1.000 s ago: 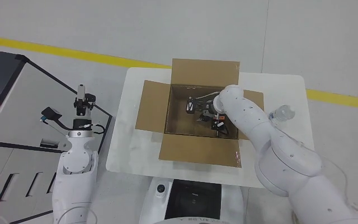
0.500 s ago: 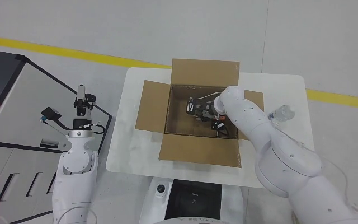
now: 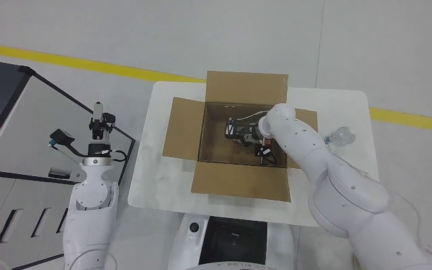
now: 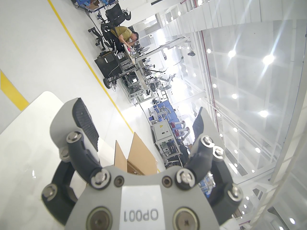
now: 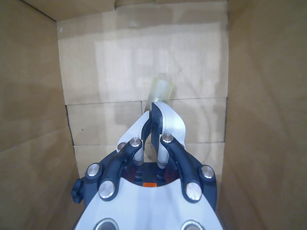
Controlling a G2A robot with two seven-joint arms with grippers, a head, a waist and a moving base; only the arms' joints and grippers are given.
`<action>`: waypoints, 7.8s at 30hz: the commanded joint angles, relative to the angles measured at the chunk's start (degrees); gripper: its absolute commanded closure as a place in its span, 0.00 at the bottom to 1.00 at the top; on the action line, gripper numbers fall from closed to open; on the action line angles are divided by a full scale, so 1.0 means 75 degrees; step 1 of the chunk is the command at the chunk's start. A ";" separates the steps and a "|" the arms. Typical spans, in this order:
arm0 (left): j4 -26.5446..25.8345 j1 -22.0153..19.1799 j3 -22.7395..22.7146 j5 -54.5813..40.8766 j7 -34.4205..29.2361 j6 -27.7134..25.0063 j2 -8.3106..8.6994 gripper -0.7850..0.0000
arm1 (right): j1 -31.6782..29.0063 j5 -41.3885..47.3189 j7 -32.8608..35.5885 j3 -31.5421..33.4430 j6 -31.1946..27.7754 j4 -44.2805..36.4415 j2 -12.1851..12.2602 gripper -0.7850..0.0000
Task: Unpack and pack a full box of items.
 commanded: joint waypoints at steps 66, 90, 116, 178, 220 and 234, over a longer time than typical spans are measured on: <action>0.0000 0.0000 0.0000 0.0000 0.0000 0.0000 0.0000 0.00 | -0.0133 0.0802 0.2622 0.0749 0.1226 -0.0467 -0.0458 0.60; 0.0000 0.0000 0.0000 0.0000 0.0000 0.0000 0.0000 0.00 | -0.0153 0.0846 0.2411 0.0910 0.1025 -0.0209 -0.0434 1.00; 0.0000 0.0000 0.0000 0.0000 0.0000 0.0000 0.0000 0.00 | 0.0004 -0.2351 -0.4944 0.0447 0.0358 -0.1545 0.1446 1.00; 0.0000 0.0000 0.0000 0.0000 0.0000 0.0000 0.0000 0.00 | -0.3791 -0.2399 -0.7428 0.6559 0.0697 -0.9580 0.5785 1.00; 0.0000 0.0000 0.0000 0.0000 0.0000 0.0000 0.0000 0.00 | -1.3726 0.0747 -0.5307 1.5941 0.0244 -1.1405 0.5514 1.00; 0.0000 0.0000 0.0000 0.0000 0.0000 0.0000 0.0000 0.00 | -1.3726 0.0747 -0.5307 1.5941 0.0244 -1.1405 0.5514 1.00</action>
